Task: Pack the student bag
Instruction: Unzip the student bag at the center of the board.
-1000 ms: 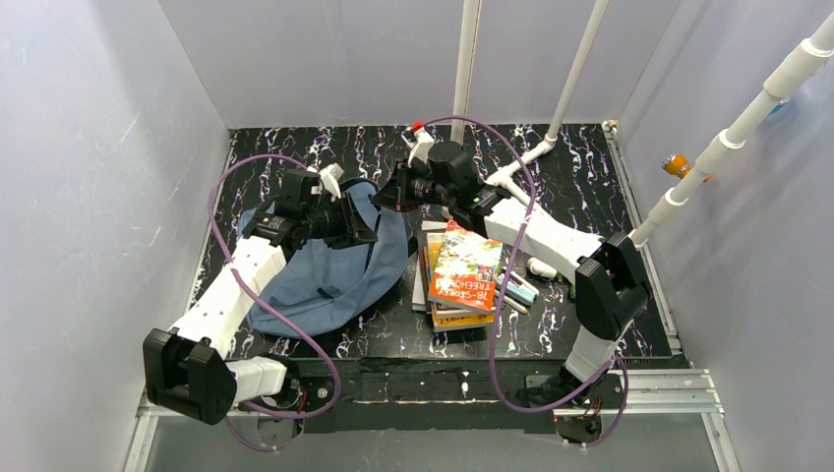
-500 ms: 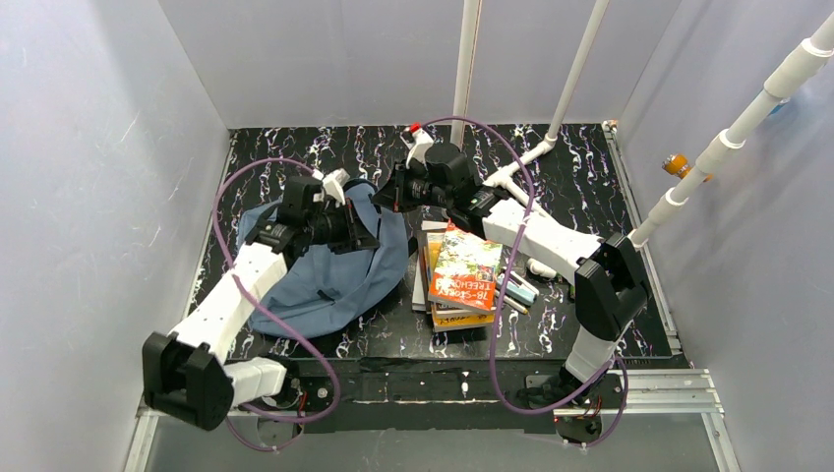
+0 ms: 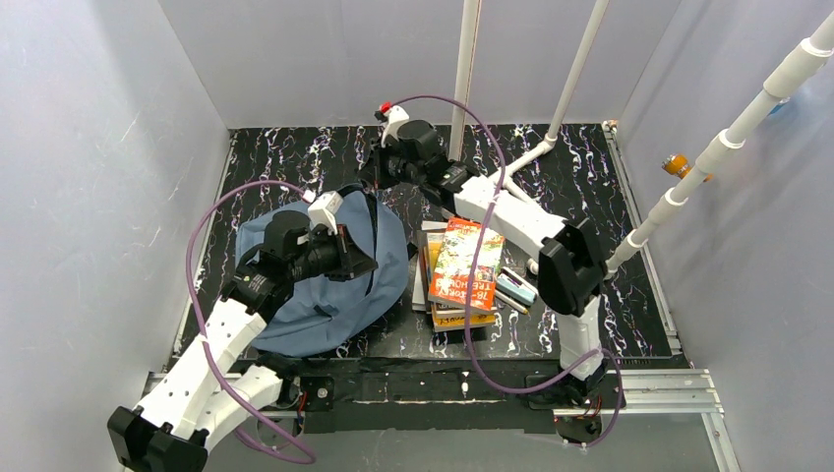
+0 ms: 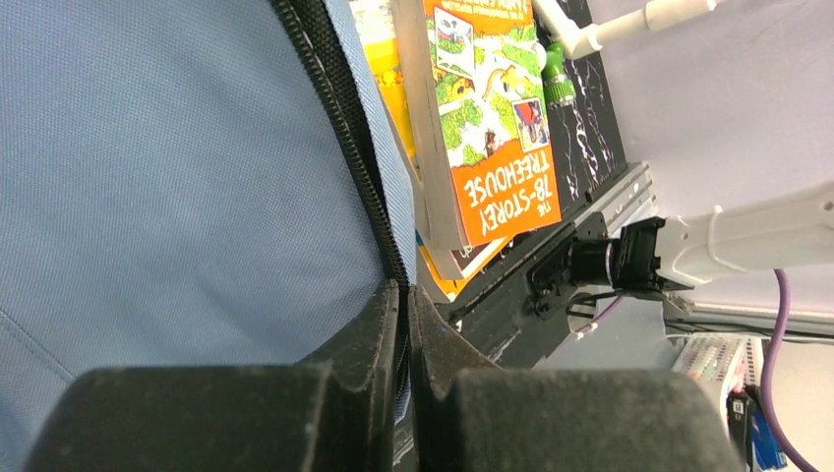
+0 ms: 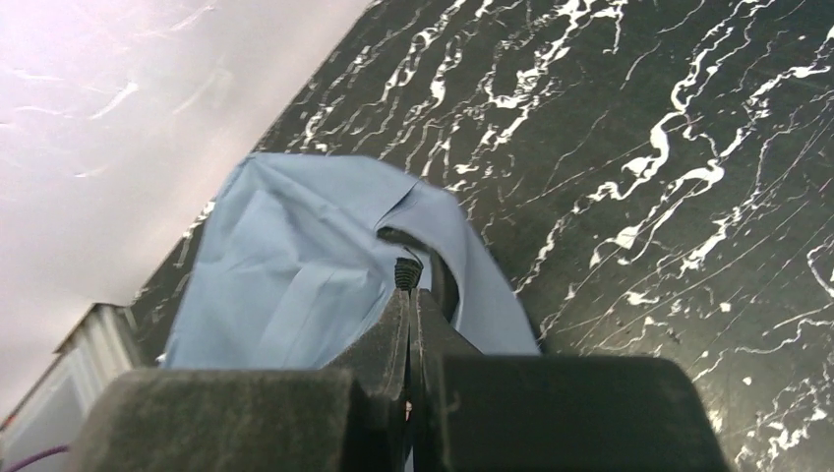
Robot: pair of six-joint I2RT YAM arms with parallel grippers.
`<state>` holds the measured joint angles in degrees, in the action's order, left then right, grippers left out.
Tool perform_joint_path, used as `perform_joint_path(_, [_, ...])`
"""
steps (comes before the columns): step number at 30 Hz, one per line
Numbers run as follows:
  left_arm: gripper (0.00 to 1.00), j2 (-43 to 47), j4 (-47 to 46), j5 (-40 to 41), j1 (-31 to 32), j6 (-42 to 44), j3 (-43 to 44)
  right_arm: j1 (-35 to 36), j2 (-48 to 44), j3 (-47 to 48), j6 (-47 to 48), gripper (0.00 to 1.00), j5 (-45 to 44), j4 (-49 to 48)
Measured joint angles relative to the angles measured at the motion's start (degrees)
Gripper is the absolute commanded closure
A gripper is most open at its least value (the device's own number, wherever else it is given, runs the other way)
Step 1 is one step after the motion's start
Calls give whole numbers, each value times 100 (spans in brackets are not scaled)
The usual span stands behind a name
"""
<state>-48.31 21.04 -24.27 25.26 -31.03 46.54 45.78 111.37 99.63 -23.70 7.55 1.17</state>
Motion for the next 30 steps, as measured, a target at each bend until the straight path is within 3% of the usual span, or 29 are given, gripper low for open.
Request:
perform_joint_path(10, [100, 96, 352, 55, 219, -92, 48, 20, 1532, 1342, 721, 99, -391, 236])
perform_joint_path(22, [100, 332, 1526, 1792, 225, -52, 1451, 50, 2096, 1770, 723, 99, -483, 155])
perform_joint_path(25, [100, 267, 1513, 1626, 225, 13, 1488, 74, 2090, 1766, 612, 99, -553, 52])
perform_joint_path(30, [100, -219, 1287, 702, 225, 66, 1480, 109, 2129, 1853, 247, 99, -660, -122])
